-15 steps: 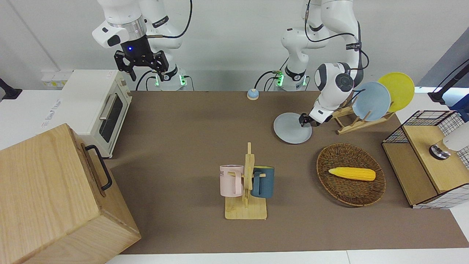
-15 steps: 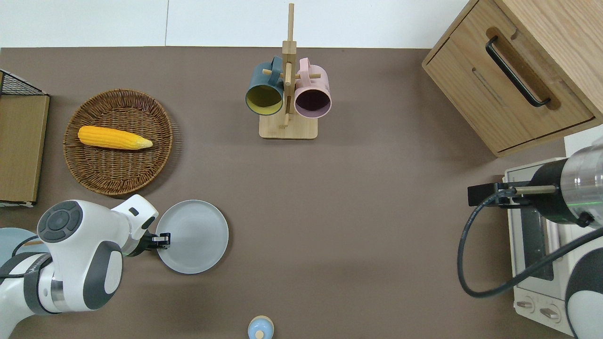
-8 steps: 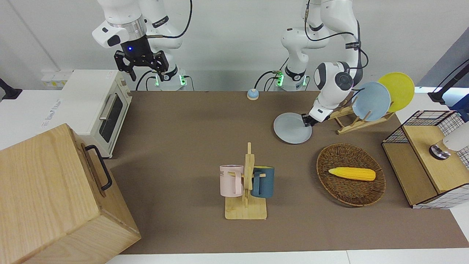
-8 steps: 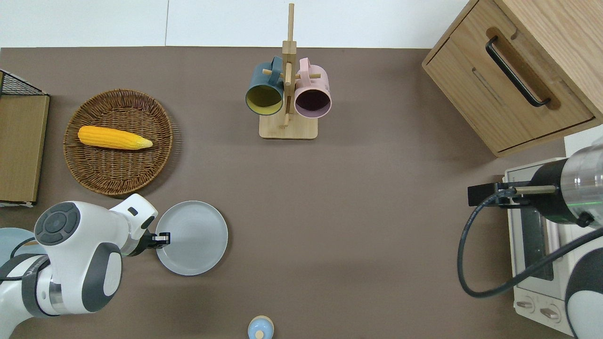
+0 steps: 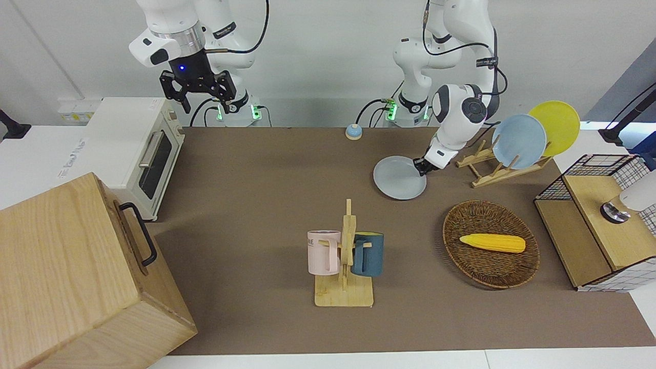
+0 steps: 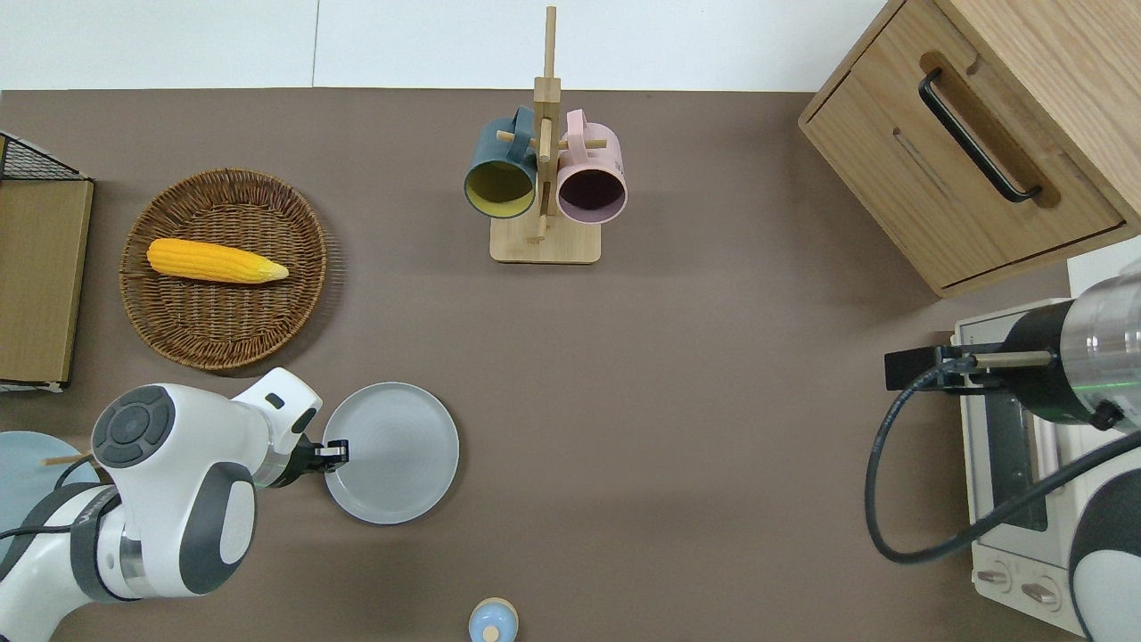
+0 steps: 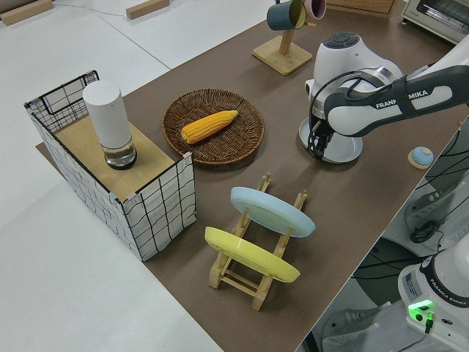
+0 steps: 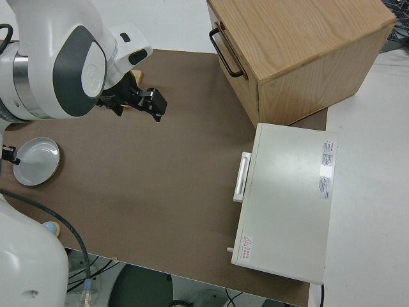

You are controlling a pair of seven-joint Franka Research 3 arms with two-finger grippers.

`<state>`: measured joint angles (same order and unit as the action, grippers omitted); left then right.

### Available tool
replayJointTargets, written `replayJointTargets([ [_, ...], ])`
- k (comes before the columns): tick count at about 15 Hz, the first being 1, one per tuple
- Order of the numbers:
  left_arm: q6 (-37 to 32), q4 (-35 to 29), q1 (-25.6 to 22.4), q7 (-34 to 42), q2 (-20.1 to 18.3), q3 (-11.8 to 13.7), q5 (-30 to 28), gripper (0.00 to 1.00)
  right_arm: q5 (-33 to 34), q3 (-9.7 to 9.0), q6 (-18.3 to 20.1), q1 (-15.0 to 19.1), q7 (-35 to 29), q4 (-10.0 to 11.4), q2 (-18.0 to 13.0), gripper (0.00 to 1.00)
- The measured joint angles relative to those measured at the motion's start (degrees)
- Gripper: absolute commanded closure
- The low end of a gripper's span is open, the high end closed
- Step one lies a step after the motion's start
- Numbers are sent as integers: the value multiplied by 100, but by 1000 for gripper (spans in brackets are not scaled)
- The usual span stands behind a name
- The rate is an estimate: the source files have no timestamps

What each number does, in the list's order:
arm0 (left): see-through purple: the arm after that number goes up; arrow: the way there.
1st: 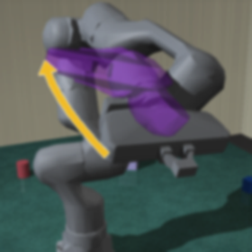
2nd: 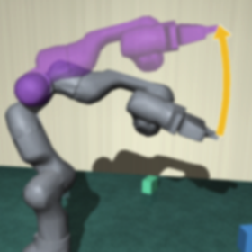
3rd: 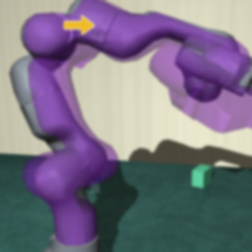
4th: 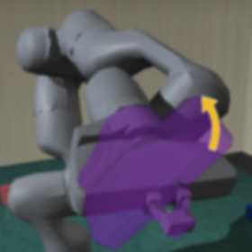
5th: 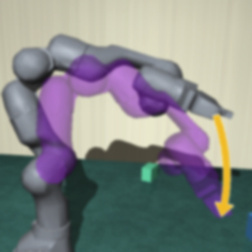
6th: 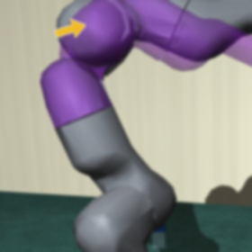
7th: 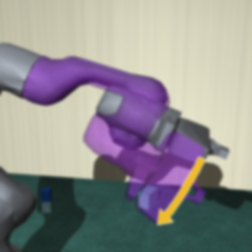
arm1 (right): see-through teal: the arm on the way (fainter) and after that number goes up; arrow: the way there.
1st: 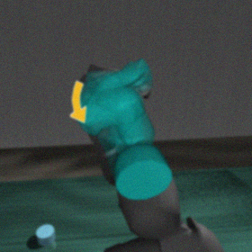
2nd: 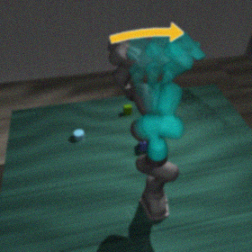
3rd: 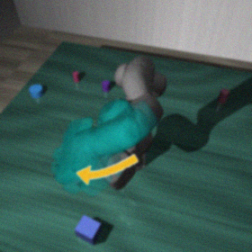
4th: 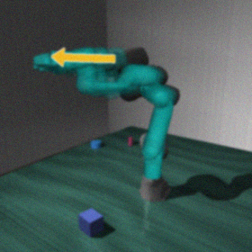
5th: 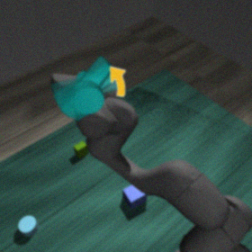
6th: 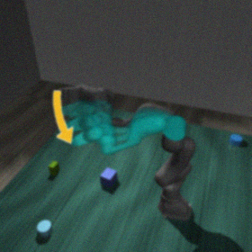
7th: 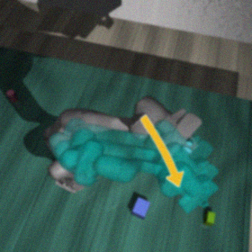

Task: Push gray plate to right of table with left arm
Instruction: 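Lower the left gripper against the gray plate's rim, then push the gray plate with the left gripper toward the toaster oven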

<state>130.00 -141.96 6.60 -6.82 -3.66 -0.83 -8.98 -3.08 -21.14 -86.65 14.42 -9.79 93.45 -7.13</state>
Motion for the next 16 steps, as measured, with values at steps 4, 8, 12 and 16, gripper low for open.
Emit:
replayJointTargets([
  [4, 17, -12, 398, -189, 1, 143, -168, 1000, 0, 0, 0, 0, 0, 0, 0, 5],
  [8, 81, -28, 743, -357, 8, 199, -434, 1000, 0, 0, 0, 0, 0, 0, 0, 5],
  [12, 156, -37, 1042, -698, 12, 208, -595, 1000, 0, 0, 0, 0, 0, 0, 0, 5],
  [16, 230, -43, 1379, -1065, 19, 208, -849, 1000, 0, 0, 0, 0, 0, 0, 0, 5],
])
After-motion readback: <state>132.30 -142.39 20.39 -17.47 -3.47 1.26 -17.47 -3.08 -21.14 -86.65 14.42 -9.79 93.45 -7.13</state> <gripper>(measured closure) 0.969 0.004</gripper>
